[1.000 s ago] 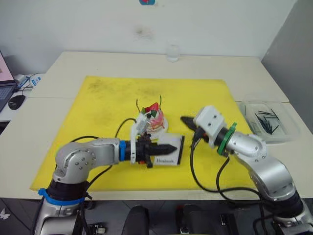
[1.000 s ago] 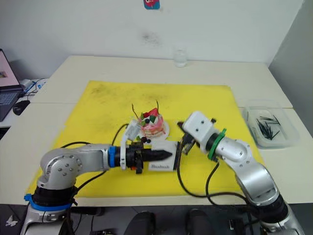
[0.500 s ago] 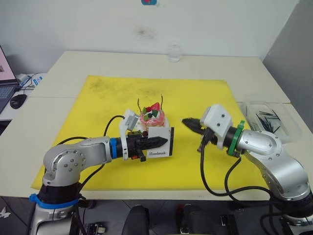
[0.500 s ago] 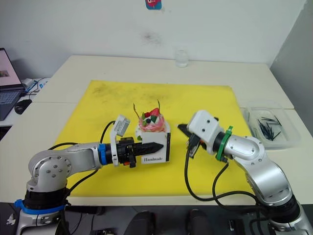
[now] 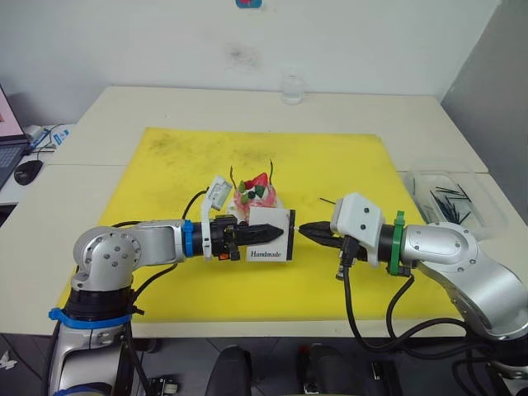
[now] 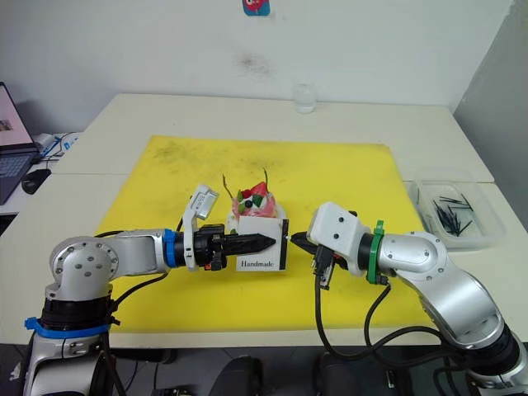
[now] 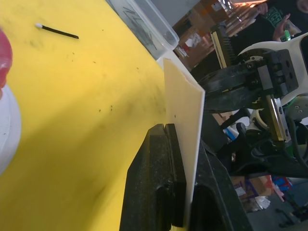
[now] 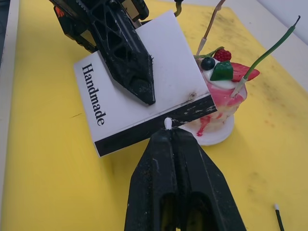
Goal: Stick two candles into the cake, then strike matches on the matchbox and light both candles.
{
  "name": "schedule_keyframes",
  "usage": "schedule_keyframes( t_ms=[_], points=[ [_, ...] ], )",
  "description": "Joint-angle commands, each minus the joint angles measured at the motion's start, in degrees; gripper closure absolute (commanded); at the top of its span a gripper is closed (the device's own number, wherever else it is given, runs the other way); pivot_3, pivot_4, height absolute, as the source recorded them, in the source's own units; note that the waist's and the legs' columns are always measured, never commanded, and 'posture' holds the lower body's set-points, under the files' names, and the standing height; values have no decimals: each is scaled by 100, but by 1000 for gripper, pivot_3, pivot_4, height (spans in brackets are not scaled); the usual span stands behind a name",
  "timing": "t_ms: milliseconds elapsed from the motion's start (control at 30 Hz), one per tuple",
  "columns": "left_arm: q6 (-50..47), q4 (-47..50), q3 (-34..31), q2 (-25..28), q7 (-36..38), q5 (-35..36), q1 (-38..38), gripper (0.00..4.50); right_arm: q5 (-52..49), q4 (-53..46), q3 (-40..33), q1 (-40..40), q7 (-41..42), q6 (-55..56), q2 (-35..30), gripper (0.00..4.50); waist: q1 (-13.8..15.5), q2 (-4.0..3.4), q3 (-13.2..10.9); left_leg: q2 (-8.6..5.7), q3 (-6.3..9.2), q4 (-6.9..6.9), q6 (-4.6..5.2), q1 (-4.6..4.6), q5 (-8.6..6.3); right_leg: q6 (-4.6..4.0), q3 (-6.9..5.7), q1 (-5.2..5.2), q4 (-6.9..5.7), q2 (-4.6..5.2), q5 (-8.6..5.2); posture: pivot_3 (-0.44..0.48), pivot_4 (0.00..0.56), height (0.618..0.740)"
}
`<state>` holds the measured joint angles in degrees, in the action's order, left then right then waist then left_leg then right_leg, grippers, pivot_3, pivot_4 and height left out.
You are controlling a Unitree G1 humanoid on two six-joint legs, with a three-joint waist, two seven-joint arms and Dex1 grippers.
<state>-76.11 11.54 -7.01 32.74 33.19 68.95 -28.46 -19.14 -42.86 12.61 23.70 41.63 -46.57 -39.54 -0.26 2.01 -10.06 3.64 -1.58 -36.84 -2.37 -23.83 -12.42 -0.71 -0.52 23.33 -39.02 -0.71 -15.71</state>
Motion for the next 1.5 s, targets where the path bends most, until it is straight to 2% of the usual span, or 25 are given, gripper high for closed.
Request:
schedule_keyframes(
  t_ms=[33, 1500],
  points=[
    [-67, 90, -70, 78, 103, 136, -95, 4500, -13, -228, 6, -4, -13, 102, -29, 4487, 0, 0, 0, 1, 0, 0, 0, 0, 0, 0, 0, 0, 0, 0, 0, 0, 150, 740],
    [-223, 337, 20, 109, 337, 265, -26, 4500, 410, 104, 361, 31, -192, 446, 134, 4487, 0, 0, 0, 2, 1, 0, 0, 0, 0, 0, -1, 0, -2, 1, 0, 0, 150, 740]
  ],
)
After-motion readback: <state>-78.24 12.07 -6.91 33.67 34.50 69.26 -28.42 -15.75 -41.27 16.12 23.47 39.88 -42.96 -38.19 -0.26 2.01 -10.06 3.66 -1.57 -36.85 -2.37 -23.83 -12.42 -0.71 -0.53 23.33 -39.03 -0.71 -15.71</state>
